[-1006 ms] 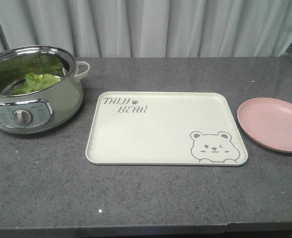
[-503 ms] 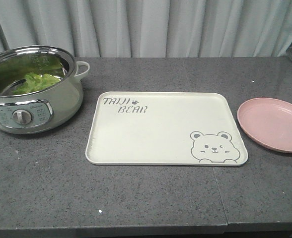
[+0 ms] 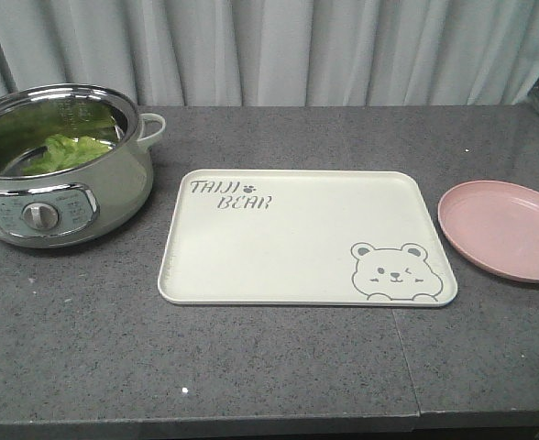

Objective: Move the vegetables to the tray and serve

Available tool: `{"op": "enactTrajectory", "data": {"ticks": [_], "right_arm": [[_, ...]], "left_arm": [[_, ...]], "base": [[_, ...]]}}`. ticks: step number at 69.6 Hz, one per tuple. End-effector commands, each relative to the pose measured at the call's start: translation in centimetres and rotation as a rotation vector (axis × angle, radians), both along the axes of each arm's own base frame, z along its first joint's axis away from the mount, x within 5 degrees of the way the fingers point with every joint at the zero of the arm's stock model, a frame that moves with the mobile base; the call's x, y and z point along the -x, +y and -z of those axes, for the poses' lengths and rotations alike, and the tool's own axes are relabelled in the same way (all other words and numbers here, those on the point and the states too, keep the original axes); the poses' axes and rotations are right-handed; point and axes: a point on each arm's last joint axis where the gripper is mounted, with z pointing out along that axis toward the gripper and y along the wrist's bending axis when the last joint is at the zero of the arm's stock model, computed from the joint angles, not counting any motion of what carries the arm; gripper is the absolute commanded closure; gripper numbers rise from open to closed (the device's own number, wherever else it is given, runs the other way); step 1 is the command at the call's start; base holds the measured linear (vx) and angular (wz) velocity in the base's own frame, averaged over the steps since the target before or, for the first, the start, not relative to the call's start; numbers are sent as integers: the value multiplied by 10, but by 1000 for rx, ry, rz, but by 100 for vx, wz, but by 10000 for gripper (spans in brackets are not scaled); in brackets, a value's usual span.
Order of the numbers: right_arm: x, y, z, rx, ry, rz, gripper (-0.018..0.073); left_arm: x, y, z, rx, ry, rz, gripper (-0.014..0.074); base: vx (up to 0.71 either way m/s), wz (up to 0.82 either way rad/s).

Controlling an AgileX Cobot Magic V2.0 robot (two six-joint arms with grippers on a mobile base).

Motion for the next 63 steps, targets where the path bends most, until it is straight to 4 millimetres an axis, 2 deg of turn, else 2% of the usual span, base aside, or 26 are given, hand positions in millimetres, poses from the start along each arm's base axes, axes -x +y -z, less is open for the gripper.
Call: {"op": "enactTrajectory", "data": {"ticks": [1, 5, 10, 19, 23, 29, 39, 51, 58, 63], "right_arm": [[-3, -4, -17, -14, -103, 45, -92], [-3, -4, -18, -18, -108, 47, -131], [-3, -4, -18, -28, -107, 45, -134], [-3, -4, -18, -27, -108, 45, -110], [-3, -4, -18, -26, -108, 45, -97], [-3, -4, -18, -3, -109, 45, -82], [-3, -4, -18, 13, -109, 46, -55], [-3, -3, -15, 18, -78, 30, -25], [-3, -2, -13, 21, -58, 19, -25], [-3, -1, -12, 22, -49, 14, -25]], "left_arm": [[9, 0, -14, 119, -89, 56, 327], [10, 0, -15, 181, -99, 85, 270], [11, 1, -16, 212, -112, 98, 215], [4, 0, -18, 163, -80, 74, 193], [-4, -1, -26, 109, -36, 52, 193], [-26, -3, -49, 11, 41, 16, 195], [-86, -8, -97, -102, 185, -5, 195], [-176, -17, -154, -269, 406, 24, 195], [-233, -22, -172, -337, 565, 51, 195], [-272, -23, -168, -382, 690, 56, 195]], "base": [[0, 0], [0, 0], [0, 0], [0, 0], [0, 0], [0, 0], [0, 0], [0, 0], [0, 0], [0, 0]]}}
